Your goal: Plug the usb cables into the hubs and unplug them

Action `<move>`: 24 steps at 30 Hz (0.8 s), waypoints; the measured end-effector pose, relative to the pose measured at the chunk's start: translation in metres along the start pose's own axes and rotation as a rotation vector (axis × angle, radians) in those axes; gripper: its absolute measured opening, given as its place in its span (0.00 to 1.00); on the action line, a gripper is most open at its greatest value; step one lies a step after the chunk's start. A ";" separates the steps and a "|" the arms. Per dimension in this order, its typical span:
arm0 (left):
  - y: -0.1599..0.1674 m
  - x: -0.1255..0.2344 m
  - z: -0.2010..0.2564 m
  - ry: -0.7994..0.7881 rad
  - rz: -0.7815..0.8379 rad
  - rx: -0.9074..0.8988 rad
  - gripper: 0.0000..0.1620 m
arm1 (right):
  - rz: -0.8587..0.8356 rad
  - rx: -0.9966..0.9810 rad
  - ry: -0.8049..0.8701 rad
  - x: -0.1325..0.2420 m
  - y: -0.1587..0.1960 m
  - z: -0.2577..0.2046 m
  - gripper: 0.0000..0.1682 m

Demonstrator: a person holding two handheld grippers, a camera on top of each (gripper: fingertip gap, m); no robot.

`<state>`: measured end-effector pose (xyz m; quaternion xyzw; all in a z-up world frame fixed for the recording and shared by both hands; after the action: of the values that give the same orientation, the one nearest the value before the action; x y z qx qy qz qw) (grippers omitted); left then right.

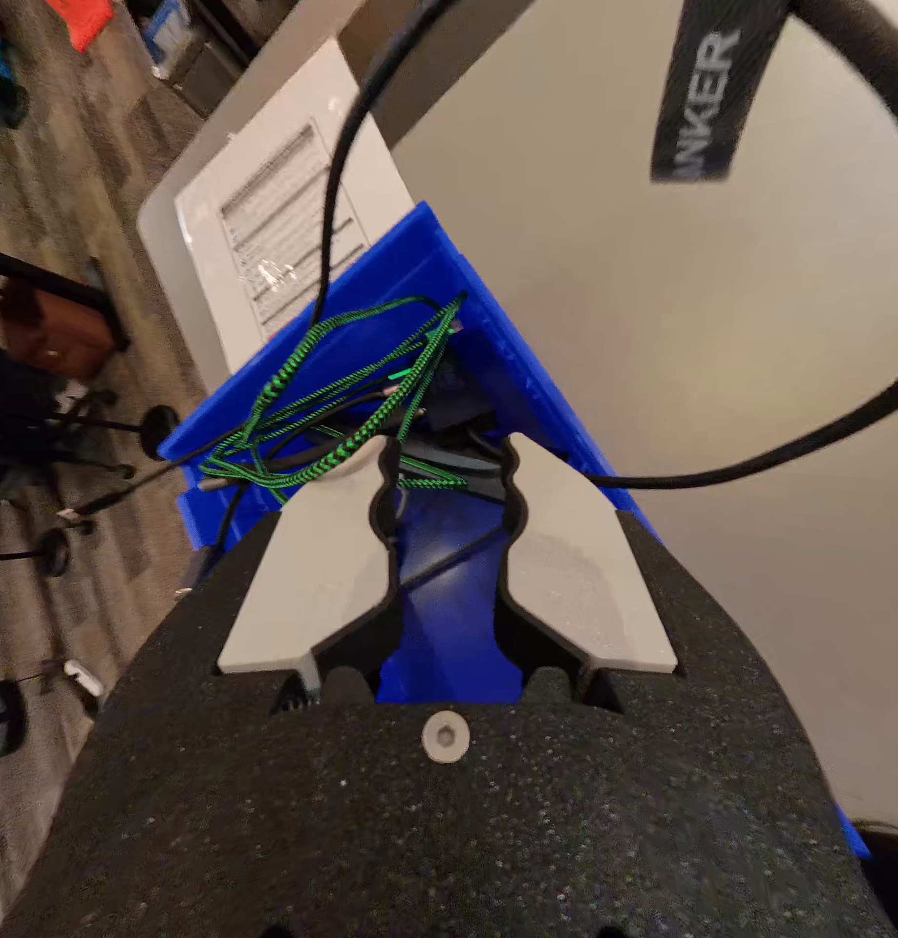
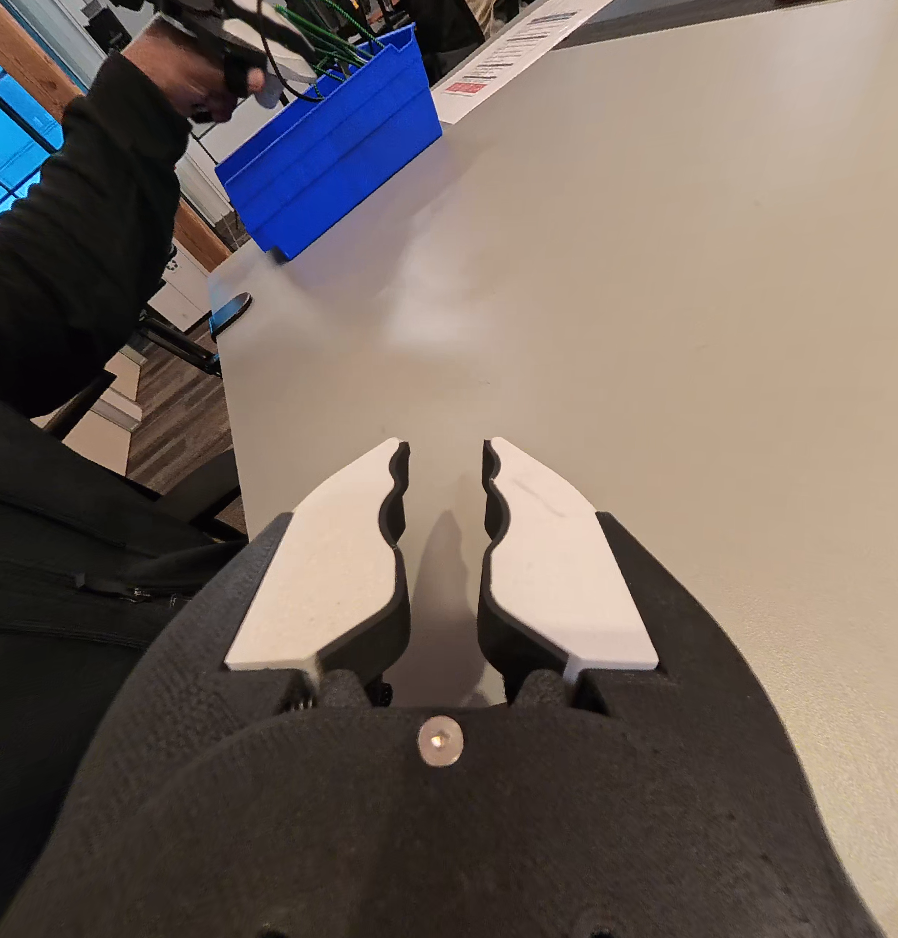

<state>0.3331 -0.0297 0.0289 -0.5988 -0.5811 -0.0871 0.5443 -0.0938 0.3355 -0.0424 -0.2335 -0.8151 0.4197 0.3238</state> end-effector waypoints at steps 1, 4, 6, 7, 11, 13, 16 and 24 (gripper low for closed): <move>-0.006 0.001 -0.002 -0.020 0.026 -0.007 0.26 | 0.001 0.000 -0.001 0.000 0.000 0.000 0.16; -0.023 0.001 -0.006 -0.036 0.113 -0.056 0.27 | 0.004 -0.001 -0.006 0.001 0.000 -0.001 0.16; -0.019 -0.008 -0.006 -0.031 0.050 -0.144 0.29 | 0.002 -0.001 -0.009 0.001 0.000 -0.001 0.16; -0.010 -0.014 -0.007 -0.024 -0.020 -0.193 0.30 | 0.000 -0.001 -0.011 0.001 0.000 -0.001 0.16; 0.007 -0.029 -0.010 -0.023 -0.202 -0.312 0.32 | -0.001 -0.006 -0.019 0.001 0.000 -0.002 0.16; 0.006 -0.032 -0.008 0.001 -0.240 -0.324 0.32 | -0.004 -0.010 -0.023 0.000 0.001 -0.002 0.16; 0.008 -0.039 -0.016 -0.014 -0.317 -0.343 0.31 | -0.007 -0.012 -0.026 0.000 0.001 -0.002 0.16; 0.020 -0.047 -0.006 0.205 -0.443 -0.111 0.24 | -0.008 -0.020 -0.036 0.000 0.001 -0.002 0.16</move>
<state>0.3369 -0.0573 -0.0146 -0.4739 -0.6342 -0.2965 0.5341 -0.0926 0.3375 -0.0425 -0.2259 -0.8261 0.4143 0.3082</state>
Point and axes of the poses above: each gripper's, where its closed fingertips meet, x back along the fingers, y out of its underside, z = x × y across the jaws, the point moved 1 cm from there along x, back along the fingers, and after that the axes turned 1 degree about -y, right-handed, at the moved point
